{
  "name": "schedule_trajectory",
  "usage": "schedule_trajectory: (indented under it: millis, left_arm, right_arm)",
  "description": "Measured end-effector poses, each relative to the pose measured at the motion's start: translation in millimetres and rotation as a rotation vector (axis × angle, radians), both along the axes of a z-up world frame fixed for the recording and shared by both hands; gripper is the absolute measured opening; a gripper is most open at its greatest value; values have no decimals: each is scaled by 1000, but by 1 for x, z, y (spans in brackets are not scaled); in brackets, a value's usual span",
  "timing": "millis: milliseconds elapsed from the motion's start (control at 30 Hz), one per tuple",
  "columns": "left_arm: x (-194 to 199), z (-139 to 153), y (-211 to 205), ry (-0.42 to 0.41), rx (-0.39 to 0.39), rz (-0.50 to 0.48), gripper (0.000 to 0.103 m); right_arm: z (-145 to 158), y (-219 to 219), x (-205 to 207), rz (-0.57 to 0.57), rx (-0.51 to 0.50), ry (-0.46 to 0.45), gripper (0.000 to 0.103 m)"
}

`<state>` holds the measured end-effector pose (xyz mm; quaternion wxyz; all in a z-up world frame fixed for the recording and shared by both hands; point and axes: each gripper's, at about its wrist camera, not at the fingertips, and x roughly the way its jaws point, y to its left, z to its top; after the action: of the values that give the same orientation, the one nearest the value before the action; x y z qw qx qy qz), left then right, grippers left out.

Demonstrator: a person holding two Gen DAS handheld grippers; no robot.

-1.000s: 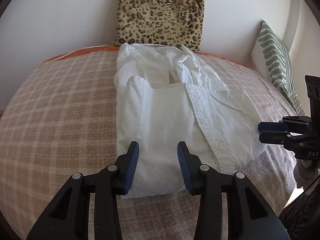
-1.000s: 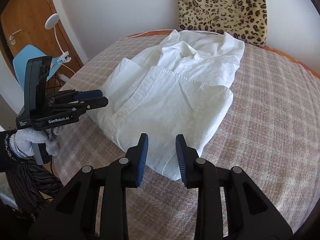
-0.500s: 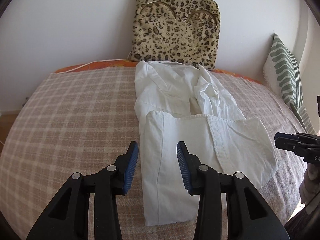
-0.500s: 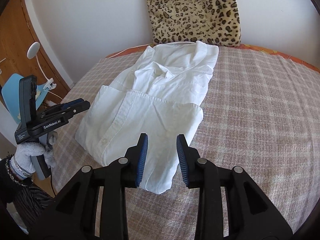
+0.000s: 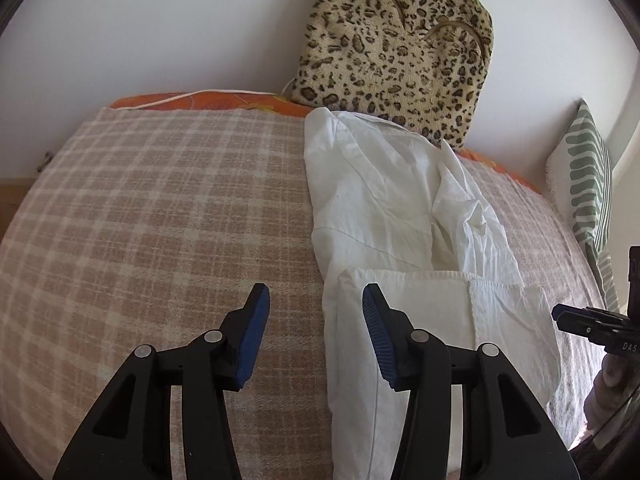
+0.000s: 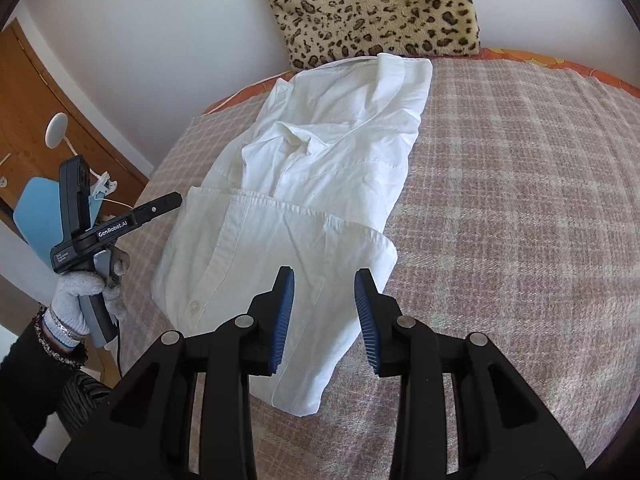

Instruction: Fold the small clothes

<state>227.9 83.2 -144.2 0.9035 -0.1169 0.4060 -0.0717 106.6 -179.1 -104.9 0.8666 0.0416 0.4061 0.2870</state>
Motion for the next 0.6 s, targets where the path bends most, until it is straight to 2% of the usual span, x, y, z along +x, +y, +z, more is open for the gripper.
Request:
schedule_trajectory:
  millis: [33, 100, 233, 333, 433, 500, 600]
  left_arm:
    - [4, 7, 6, -12, -12, -1, 46]
    - [14, 20, 17, -30, -31, -2, 46]
    - [46, 38, 31, -46, -97, -45, 51]
    - [78, 39, 37, -11, -164, -78, 52]
    - [106, 38, 38, 6, -178, -94, 52]
    - [125, 33, 41, 26, -200, -93, 52]
    - [150, 20, 43, 52, -239, -84, 52]
  right_arm:
    - [7, -5, 4, -15, 5, -14, 46]
    - [20, -14, 13, -48, 11, -40, 51]
    - [39, -24, 45, -74, 32, -67, 53]
    - [45, -27, 74, -83, 39, -70, 53]
    - [49, -31, 102, -95, 61, -86, 55]
    - [47, -30, 127, -88, 71, -71, 62]
    - [35, -29, 166, -98, 68, -20, 62]
